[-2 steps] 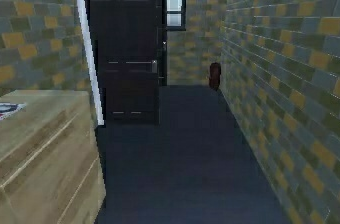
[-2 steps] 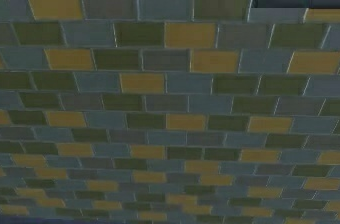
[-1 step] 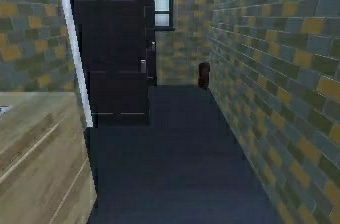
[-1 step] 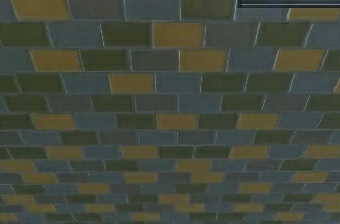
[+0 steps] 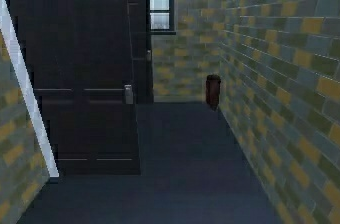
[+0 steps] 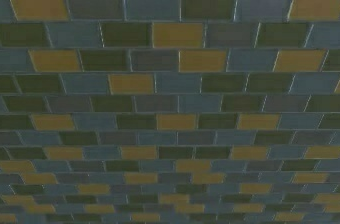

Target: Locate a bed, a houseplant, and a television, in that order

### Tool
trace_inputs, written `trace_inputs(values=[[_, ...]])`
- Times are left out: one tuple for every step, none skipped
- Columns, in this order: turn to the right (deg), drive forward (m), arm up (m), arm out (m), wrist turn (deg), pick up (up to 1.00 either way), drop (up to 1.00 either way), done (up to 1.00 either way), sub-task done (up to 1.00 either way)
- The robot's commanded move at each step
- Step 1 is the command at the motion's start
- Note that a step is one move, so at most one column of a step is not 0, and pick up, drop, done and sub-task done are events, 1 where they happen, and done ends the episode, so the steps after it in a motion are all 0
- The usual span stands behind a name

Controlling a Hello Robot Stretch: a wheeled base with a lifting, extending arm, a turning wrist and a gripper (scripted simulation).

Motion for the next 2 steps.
trace_inputs(values=[[0.0,1.00,0.00,0.00,0.0,0.00,0.00,0.00,0.00],[0.0,0.30,0.00,0.00,0.0,0.00,0.00,0.00,0.00]])
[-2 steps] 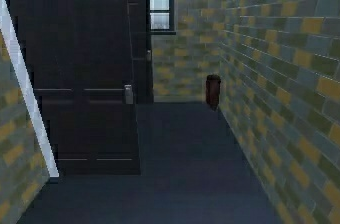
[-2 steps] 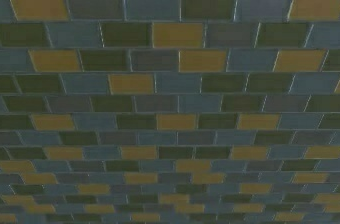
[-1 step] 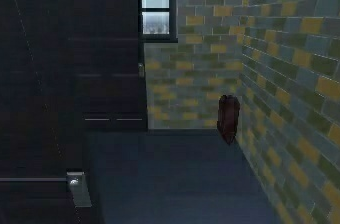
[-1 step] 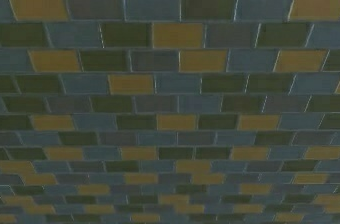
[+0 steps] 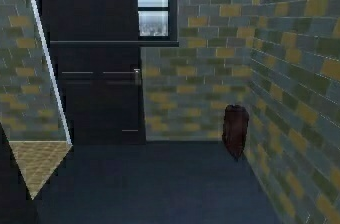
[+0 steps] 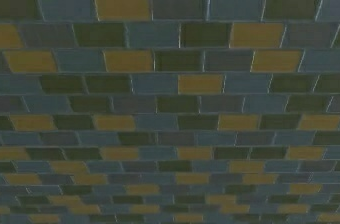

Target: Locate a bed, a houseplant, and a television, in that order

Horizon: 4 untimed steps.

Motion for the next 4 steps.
trace_inputs(values=[[0.0,0.75,0.00,0.00,0.0,0.00,0.00,0.00,0.00],[-45.0,0.00,0.00,0.00,0.0,0.00,0.00,0.00,0.00],[-27.0,0.00,0.00,0.00,0.0,0.00,0.00,0.00,0.00],[0.0,0.60,0.00,0.00,0.0,0.00,0.00,0.00,0.00]])
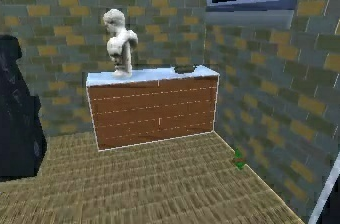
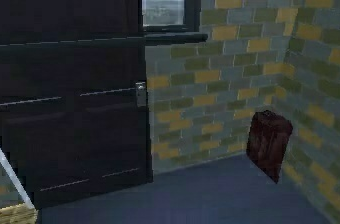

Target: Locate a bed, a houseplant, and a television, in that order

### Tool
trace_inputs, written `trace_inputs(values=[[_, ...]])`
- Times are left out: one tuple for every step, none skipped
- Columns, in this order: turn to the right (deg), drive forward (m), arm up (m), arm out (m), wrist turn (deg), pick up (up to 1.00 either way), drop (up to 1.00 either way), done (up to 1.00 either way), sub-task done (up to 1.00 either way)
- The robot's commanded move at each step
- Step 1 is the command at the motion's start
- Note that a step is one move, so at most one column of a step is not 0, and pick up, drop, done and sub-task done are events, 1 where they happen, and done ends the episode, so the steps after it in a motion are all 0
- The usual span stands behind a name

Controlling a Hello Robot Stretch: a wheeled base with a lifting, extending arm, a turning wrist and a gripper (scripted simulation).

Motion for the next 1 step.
trace_inputs(values=[[-27.0,0.00,0.00,0.00,0.0,0.00,0.00,0.00,0.00]])
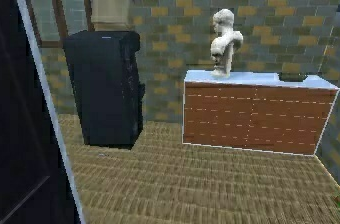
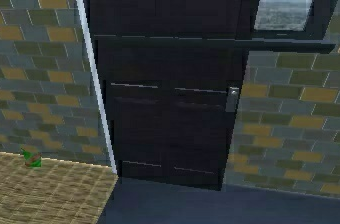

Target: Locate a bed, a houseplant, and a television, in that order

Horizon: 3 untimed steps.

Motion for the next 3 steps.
trace_inputs(values=[[0.0,0.05,0.00,0.00,0.0,0.00,0.00,0.00,0.00],[0.0,0.75,0.00,0.00,0.0,0.00,0.00,0.00,0.00],[-33.0,0.00,0.00,0.00,0.0,0.00,0.00,0.00,0.00]])
